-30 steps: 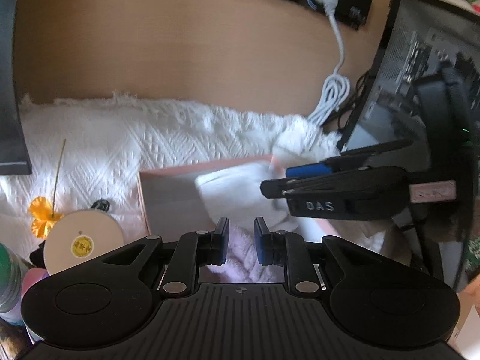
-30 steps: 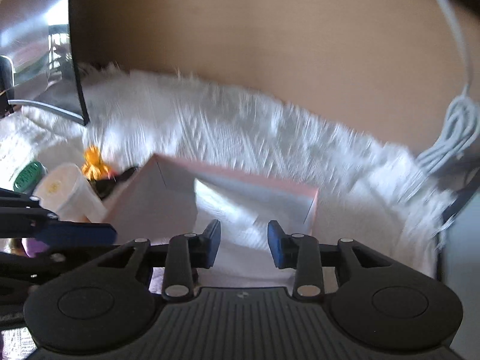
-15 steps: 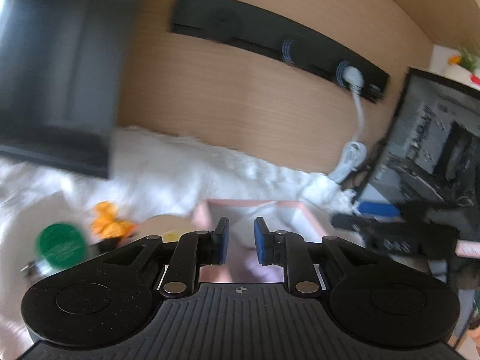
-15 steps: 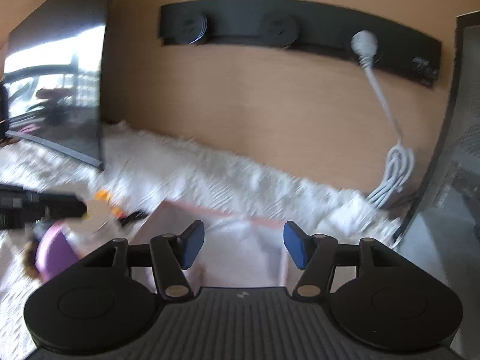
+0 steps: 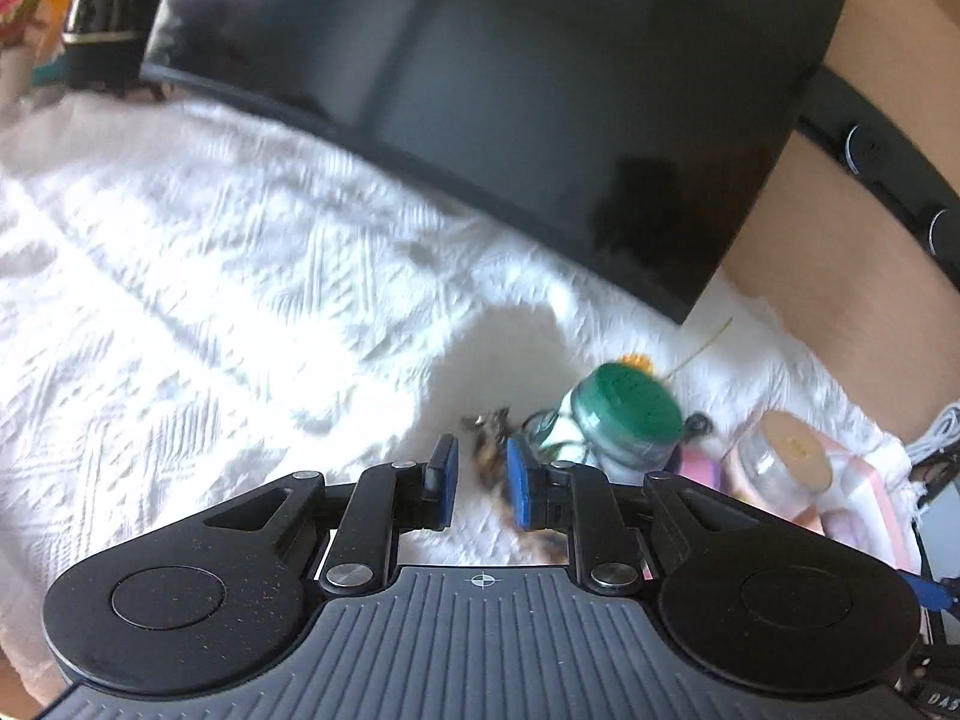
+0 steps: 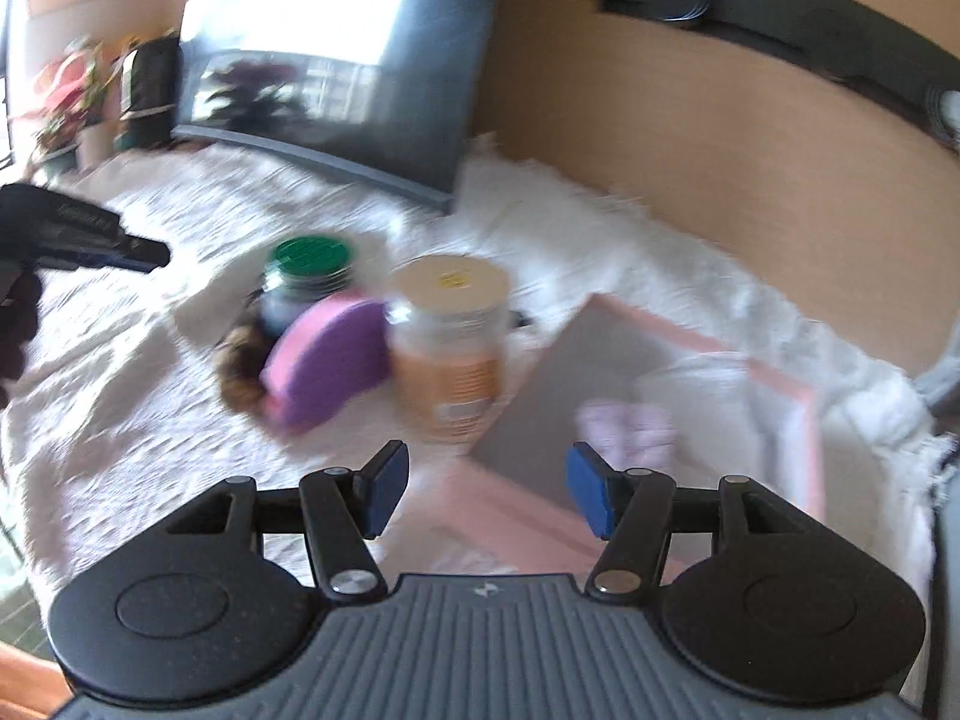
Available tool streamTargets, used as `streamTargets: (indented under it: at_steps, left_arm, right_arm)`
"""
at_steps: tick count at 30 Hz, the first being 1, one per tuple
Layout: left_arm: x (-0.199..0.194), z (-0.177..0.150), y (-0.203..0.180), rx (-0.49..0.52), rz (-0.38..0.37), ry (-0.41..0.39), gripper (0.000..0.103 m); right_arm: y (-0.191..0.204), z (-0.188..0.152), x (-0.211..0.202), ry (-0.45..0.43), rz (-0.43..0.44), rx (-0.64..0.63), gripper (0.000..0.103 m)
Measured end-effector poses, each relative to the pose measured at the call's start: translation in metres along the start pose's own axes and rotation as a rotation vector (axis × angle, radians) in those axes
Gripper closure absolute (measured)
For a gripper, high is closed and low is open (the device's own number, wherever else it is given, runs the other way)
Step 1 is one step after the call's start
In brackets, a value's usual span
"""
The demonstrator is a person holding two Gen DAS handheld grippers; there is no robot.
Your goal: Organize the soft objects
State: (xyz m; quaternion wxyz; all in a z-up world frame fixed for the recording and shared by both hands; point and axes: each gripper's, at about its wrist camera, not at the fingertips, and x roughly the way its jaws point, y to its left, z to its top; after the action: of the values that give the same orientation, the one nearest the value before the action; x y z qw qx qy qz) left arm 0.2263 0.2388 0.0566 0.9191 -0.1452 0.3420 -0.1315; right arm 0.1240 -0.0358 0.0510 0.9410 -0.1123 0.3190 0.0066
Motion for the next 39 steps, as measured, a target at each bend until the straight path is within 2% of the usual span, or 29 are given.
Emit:
streamTargets:
  at_steps: [3,7,11,15,20,27,31,33,35,37,39]
  left_arm:
    - [0.013,-0.003,0.000,-0.028,-0.074,0.076,0.083]
    - [0.038,-0.006,-0.019,-0.027,-0.099,0.115,0.083]
    - [0.068,-0.003,-0.031,0.001,-0.021,0.129,0.083]
    - [0.091,-0.004,-0.032,-0.013,-0.012,0.215,0.082]
    - [0.104,-0.010,-0.039,0.092,0.069,0.255,0.074]
    - [0.102,-0.014,-0.047,0.142,0.095,0.232,0.075]
    - [0.101,-0.018,-0.051,0.163,0.114,0.197,0.075]
    - [0.102,-0.019,-0.052,0.175,0.117,0.190,0.078]
    - [0.099,-0.018,-0.049,0.166,0.100,0.190,0.085]
    - [0.095,-0.015,-0.042,0.147,0.071,0.182,0.089]
    - [0.090,-0.013,-0.035,0.137,0.073,0.173,0.091]
  right_arm:
    - [0.020,0.001,0.008,0.020,0.033,-0.041,0.044]
    - [0.045,0.000,0.014,0.044,0.055,-0.104,0.044]
    - [0.062,-0.006,0.014,0.059,0.061,-0.156,0.044]
    - [0.067,-0.014,0.011,0.068,0.053,-0.194,0.044]
    - [0.061,-0.017,0.018,0.104,0.041,-0.162,0.044]
    - [0.058,-0.015,0.026,0.105,0.074,-0.130,0.044]
    - [0.061,0.002,0.031,0.054,0.061,-0.109,0.044]
    - [0.063,0.011,0.033,0.026,0.042,-0.102,0.044]
    - [0.064,0.018,0.036,0.011,0.029,-0.094,0.044]
    - [0.064,0.022,0.040,0.012,0.032,-0.081,0.044]
    - [0.065,0.023,0.043,0.022,0.035,-0.080,0.044]
